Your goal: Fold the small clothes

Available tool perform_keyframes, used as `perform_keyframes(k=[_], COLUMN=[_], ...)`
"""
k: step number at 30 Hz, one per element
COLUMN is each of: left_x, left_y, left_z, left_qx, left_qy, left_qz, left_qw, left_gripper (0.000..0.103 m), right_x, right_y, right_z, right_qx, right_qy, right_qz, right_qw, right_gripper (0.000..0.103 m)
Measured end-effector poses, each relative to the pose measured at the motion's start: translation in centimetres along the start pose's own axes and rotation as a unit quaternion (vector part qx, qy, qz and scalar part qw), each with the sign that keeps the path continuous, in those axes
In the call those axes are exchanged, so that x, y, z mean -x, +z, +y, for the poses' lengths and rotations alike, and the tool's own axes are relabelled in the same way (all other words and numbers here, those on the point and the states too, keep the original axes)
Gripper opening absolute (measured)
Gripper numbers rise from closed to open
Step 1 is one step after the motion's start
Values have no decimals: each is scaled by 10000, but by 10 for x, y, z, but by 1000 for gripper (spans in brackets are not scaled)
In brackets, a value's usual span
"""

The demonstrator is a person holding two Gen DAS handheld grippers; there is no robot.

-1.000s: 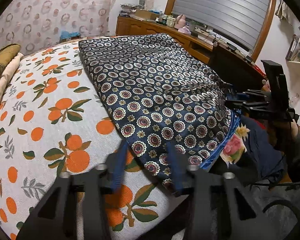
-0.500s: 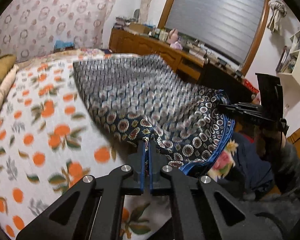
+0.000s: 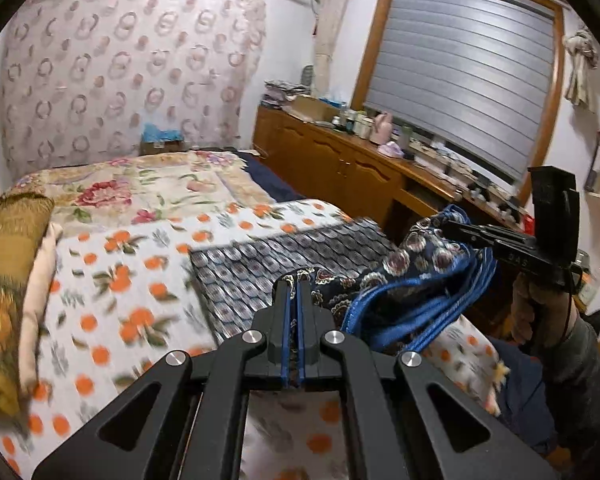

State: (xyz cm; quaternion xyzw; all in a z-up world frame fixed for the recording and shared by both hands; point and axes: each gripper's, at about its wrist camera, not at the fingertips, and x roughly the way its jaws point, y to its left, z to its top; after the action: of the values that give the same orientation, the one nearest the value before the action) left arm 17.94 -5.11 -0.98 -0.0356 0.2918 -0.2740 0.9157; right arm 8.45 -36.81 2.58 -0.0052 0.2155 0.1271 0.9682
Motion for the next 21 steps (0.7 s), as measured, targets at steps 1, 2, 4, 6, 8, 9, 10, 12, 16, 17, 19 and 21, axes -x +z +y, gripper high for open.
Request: perform_keyframes(k=[1,2,4,6,8,9,10,12,16,17,19,21], left_x=[-8,-13,-27,-38,-52,-59,-63,-74,-84,-84,-83,-79], left_y=[6,8,15,20,25,27,27,29,29,30,31,32], left_z=[5,8,15,20,28,33,34,42,46,46,48,49], left_qx=[2,7,13,2,31,63,90,140,57,39,-11,-38], left_qy=[38,35,47,77,138,170,188,256,269,289,289,252], left_qz=[27,74,157,222,319,364,405,507,607,602,527,460], left_qw=[10000,10000,9999,9997,9994,9992,9990,9983,9978,9978,9982,9986], left_gripper=[3,3,4,4,4,4,4,4,10,19,33,45], right_x=[-9,-18,-36,-52,-66,-72,-78,-78,-80,-82,-83,-84], right_y=[4,4,7,11,14,16,16,19,30,31,32,34], right_z=[-3,-3,-2,-3,-5,-6,-9,-10,-15,-16,-12,-12], right_qx=[8,18,29,85,123,115,101,48,-101,-53,60,133], right_qy=[-16,-35,-46,-54,-112,-133,-155,-191,-79,-93,-171,-221], right_qz=[37,79,148,210,298,337,374,385,302,298,363,370], right_qw=[10000,10000,9999,9997,9994,9993,9991,9991,9995,9995,9992,9990], right_gripper=[4,4,4,4,4,4,4,4,4,4,11,17])
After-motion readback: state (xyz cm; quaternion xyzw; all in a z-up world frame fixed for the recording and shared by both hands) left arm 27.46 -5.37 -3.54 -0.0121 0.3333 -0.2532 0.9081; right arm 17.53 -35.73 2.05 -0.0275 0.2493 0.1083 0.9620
